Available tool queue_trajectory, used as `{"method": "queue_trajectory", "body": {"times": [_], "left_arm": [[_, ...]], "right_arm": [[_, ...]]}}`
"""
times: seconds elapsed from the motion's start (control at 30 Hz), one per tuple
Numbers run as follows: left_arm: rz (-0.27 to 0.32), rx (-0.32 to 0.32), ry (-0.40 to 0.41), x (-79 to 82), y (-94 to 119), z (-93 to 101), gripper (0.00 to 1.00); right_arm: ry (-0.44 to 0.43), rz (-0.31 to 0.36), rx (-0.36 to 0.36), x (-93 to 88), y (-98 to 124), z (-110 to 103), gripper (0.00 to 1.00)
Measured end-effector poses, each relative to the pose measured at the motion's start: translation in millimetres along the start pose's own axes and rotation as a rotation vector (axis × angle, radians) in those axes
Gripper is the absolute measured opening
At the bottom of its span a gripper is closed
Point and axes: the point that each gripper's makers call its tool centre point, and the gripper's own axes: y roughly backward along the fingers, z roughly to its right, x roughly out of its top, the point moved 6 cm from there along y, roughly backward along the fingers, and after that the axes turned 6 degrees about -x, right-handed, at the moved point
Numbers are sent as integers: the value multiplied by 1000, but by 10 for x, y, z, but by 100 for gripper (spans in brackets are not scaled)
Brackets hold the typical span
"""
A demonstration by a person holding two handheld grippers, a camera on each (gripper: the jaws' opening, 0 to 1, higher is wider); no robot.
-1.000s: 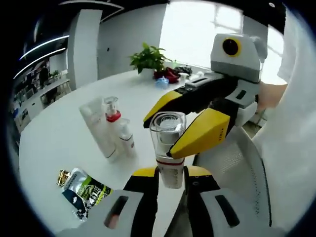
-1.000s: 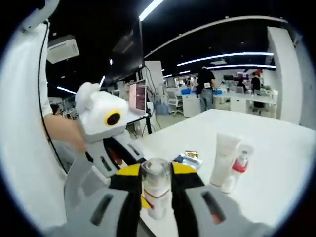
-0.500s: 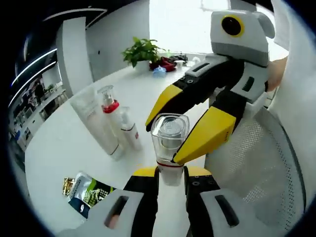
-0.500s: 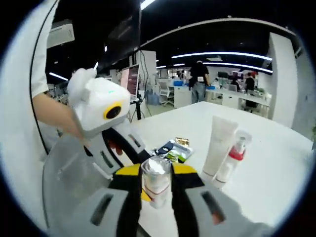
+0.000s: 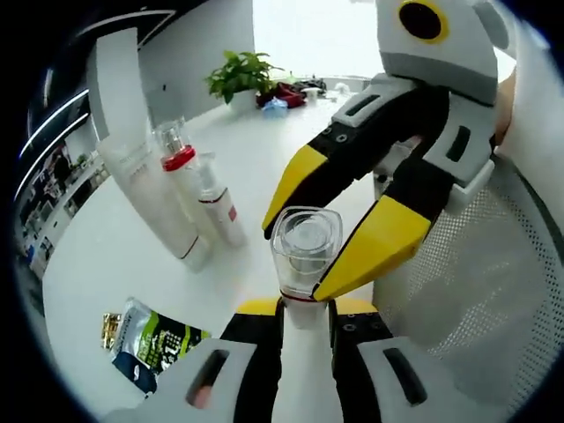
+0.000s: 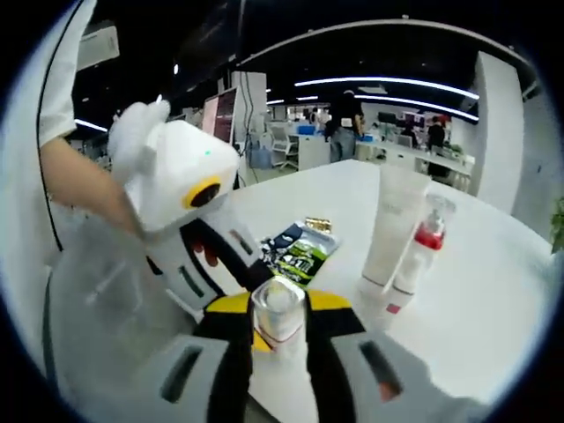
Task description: Arrange the skincare products in the storage area until every visible bottle or jar stands upright without overlapping.
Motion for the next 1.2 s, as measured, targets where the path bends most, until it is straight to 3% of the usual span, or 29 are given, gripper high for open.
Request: {"method": "queue_trajectory", "body": {"times": [0.3,0.67,0.83,0.97,1.2], "left_arm": [[-5,-24,14,-20,-47,-100,17],[-6,-45,-26,4,-82,-196,16],[2,-52,-31,32,-115,-228,16],[10,-59,-32,50,-138,-263,16],[14,-72,-42,90,-185,-388,16]], "right_arm": [[-6,-7,-3,-9,-86,59,22],[7,-5,-8,-2,-143,132,22],[-4,-34,-34,-55,-144,217,35],[-17,-51,-45,-100,-105,301,36],[-23,-79,-44,-185,-53,399,46]]}}
